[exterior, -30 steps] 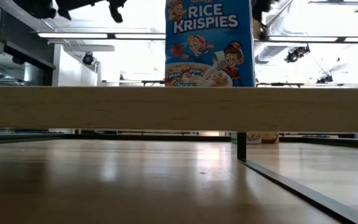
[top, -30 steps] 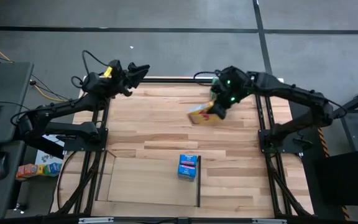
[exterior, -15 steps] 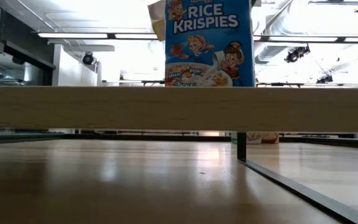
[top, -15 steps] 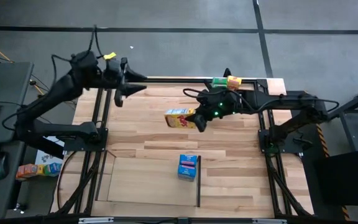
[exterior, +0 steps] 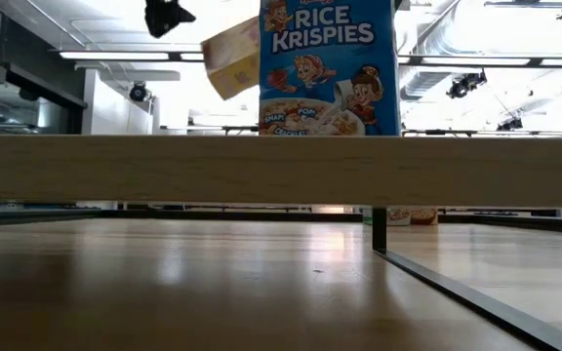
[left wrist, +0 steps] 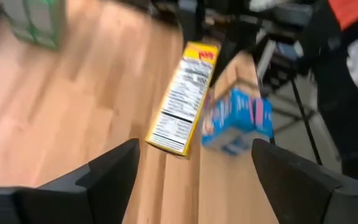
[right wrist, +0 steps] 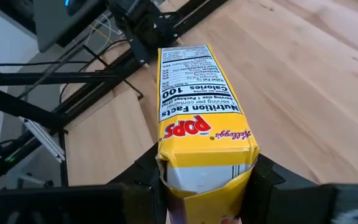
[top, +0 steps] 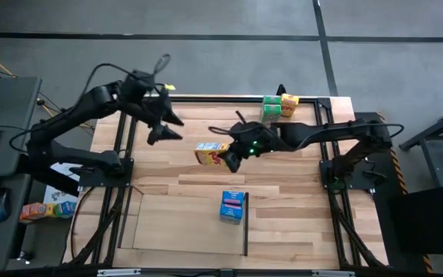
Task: Stack cereal on shelf
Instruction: Put the bottom yellow cereal box on the shelf
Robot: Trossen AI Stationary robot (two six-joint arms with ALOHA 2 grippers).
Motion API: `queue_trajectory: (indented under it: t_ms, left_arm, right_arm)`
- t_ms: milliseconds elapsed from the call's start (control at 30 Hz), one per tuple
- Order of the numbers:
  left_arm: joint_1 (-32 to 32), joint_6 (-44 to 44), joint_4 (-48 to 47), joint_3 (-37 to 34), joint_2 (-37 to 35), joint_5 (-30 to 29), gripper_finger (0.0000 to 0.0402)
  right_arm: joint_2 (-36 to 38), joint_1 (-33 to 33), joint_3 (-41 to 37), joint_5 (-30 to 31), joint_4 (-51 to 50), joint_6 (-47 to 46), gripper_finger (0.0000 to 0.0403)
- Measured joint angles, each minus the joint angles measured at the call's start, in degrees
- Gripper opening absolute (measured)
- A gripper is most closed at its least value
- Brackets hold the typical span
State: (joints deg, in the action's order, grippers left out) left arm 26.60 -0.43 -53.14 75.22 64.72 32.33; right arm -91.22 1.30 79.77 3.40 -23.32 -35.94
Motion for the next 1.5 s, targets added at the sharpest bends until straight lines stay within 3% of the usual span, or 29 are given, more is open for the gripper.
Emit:
queue_trajectory:
  t_ms: [233,567,900,1067,1267,1400,1500]
  left_arm:
    - [-5.57,3.80,-0.63,-0.04,6.87,-1.37,0.0310]
    - [-9.91,6.56,-0.63,-0.04,15.55,-1.27,0.0310]
    - [-13.19,8.66,-0.40,-0.04,19.00,-1.16,0.0306]
    - [-13.60,8.68,-0.05,-0.04,18.98,-4.09,0.0257]
    - [-13.60,8.68,-0.12,-0.04,18.97,-4.61,0.0145]
    - [-13.55,8.66,-0.22,-0.04,18.91,-4.76,0.0089]
    - [-12.74,9.11,-0.82,-0.04,18.29,-4.82,0.0078]
  right_arm:
    - [-4.45,0.65,0.00,-1.50,7.13,3.30,0.0117]
    - [-4.74,0.61,0.00,-1.44,7.61,6.45,0.0117]
    - [-4.74,0.61,0.00,-1.39,7.51,7.95,0.0117]
    - [-4.74,0.57,0.00,-2.53,7.73,7.94,0.0117]
    - [-4.74,0.57,0.00,-3.49,7.84,8.38,0.0129]
    - [-4.67,0.44,0.00,-3.56,7.83,8.45,0.0160]
    - [-3.43,-0.22,0.00,-4.85,7.02,9.28,0.0196]
